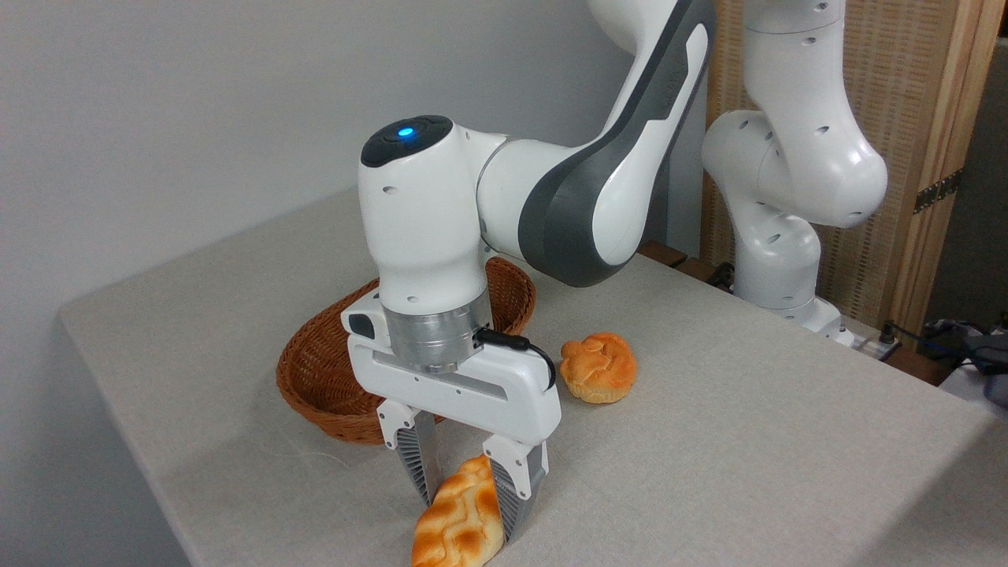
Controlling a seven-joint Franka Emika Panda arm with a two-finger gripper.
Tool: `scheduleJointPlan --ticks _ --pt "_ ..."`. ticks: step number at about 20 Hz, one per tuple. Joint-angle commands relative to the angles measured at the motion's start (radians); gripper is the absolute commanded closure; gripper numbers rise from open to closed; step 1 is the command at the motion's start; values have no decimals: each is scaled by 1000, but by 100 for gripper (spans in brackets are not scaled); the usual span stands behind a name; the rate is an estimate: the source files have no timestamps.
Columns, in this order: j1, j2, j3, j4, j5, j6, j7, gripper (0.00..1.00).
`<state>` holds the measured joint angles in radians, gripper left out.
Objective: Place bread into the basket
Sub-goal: 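Lower the gripper over the braided loaf and close on it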
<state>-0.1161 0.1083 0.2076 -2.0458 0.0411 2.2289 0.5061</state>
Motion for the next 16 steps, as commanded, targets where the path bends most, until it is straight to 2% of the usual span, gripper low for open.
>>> scheduleJointPlan --ticks 1,16 --pt "-1 -2 4 0 -6 24 23 63" --pt "1 -5 6 3 -3 23 25 62"
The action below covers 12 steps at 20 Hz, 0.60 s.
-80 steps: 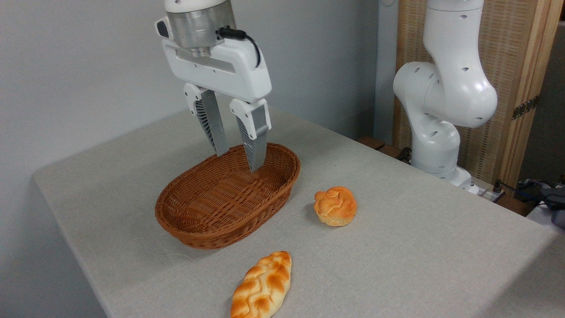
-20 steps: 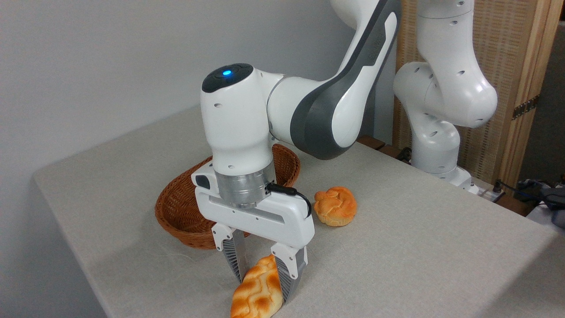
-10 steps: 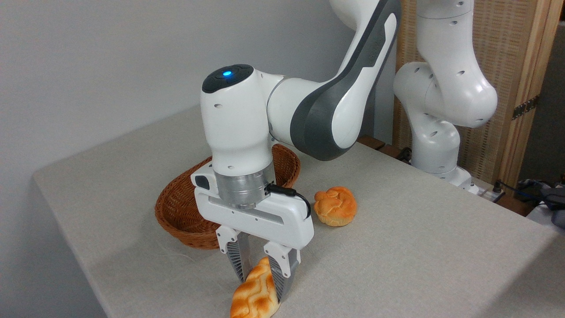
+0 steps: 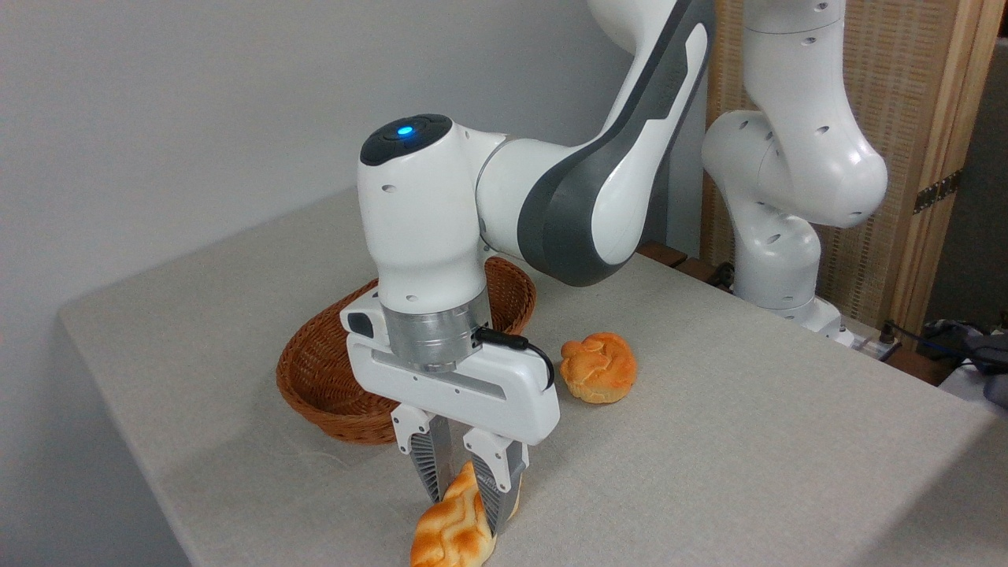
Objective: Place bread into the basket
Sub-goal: 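Lower the gripper over the braided loaf and close on it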
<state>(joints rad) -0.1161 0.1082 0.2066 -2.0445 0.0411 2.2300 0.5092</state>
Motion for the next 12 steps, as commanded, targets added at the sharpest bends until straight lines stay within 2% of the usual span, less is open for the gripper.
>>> scheduleJointPlan --ticks 1,3,6,12 --pt "1 -7 7 3 -3 22 22 62" --pt "1 -13 10 7 11 16 23 64" --pt "24 -33 28 39 16 -1 90 67" --pt "24 -45 30 153 -4 -130 84 68"
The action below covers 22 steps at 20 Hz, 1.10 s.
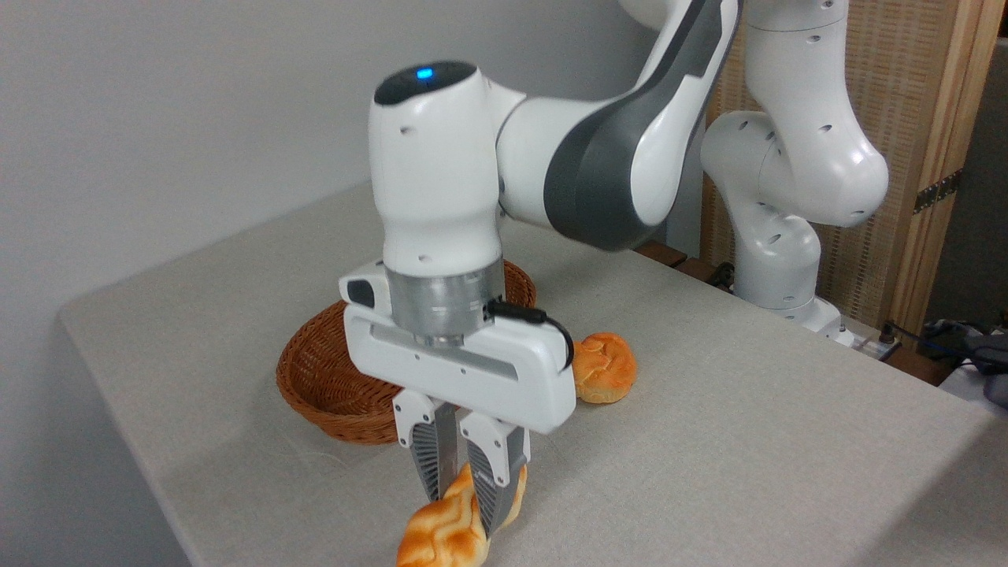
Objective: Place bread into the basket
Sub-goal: 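Lower the gripper over the braided loaf and close on it, then lift the braided loaf and carry it over the basket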
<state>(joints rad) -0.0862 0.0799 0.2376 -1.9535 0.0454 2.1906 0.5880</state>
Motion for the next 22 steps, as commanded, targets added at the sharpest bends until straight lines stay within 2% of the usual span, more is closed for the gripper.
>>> scheduleJointPlan --ticks 1,4,7,8,12,15,18,22 --pt "-7 -17 -4 74 -16 -104 6 68" --pt "-13 -31 -24 120 -79 -205 0 68" --pt "-14 -81 -72 134 -107 -270 -57 68" --pt "-15 -94 -83 134 -110 -276 -75 68" --pt "-17 -137 -165 133 -117 -327 -262 69" --pt "-59 -138 -192 128 -117 -341 -373 69" --pt "-102 -131 -192 124 -119 -341 -405 68" --pt "-129 -100 -192 122 -117 -338 -404 66"
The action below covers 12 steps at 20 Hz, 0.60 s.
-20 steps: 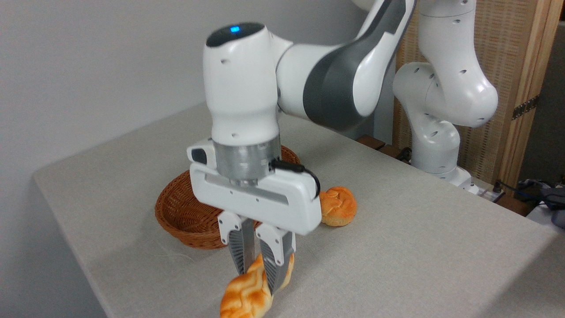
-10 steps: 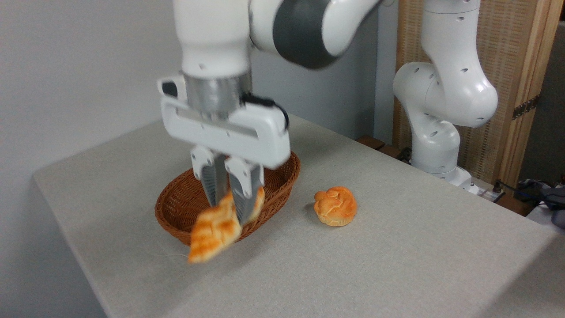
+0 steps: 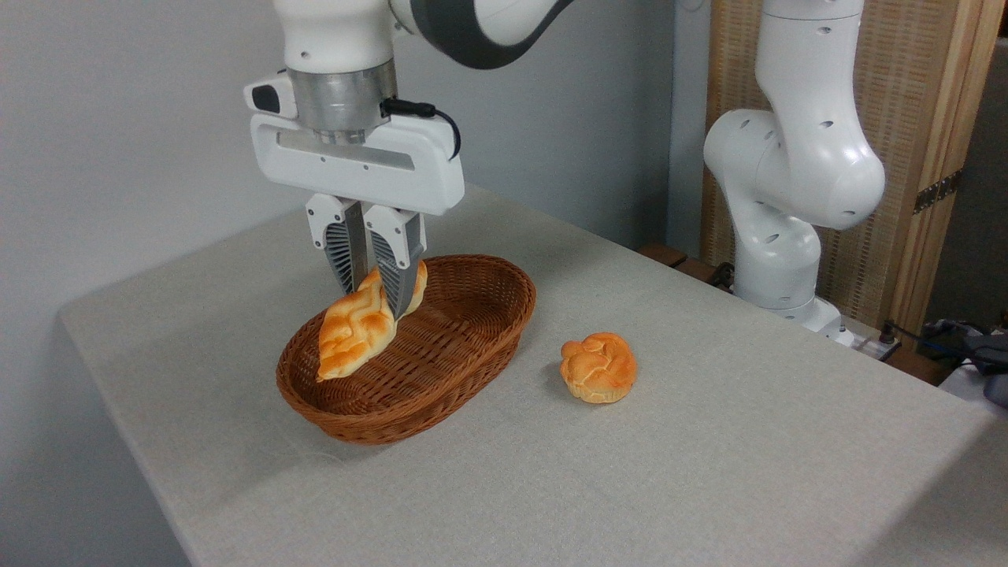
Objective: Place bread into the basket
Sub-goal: 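Lift the braided loaf and carry it over the basket, then lower the loaf into the basket and open the gripper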
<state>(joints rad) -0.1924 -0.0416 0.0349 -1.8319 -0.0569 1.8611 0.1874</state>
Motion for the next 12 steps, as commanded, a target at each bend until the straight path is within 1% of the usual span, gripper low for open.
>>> scheduleJointPlan --ticks 1,2,3,4,5,6,9,10,12 --pt "-22 31 11 -1 -15 -7 0 61" --pt "-24 38 11 -3 -15 -5 0 55" --pt "-30 55 10 -3 -14 -2 0 40" --pt "-45 77 8 -3 -12 -2 -3 35" --pt "-62 97 6 -3 -11 -2 -3 25" --pt "-70 118 5 -3 -8 -2 -8 13" --pt "-75 144 0 -3 -8 -2 -11 4" --pt "-76 150 -19 -3 -6 -2 -14 0" --pt "-76 154 -29 -3 -6 0 -13 0"
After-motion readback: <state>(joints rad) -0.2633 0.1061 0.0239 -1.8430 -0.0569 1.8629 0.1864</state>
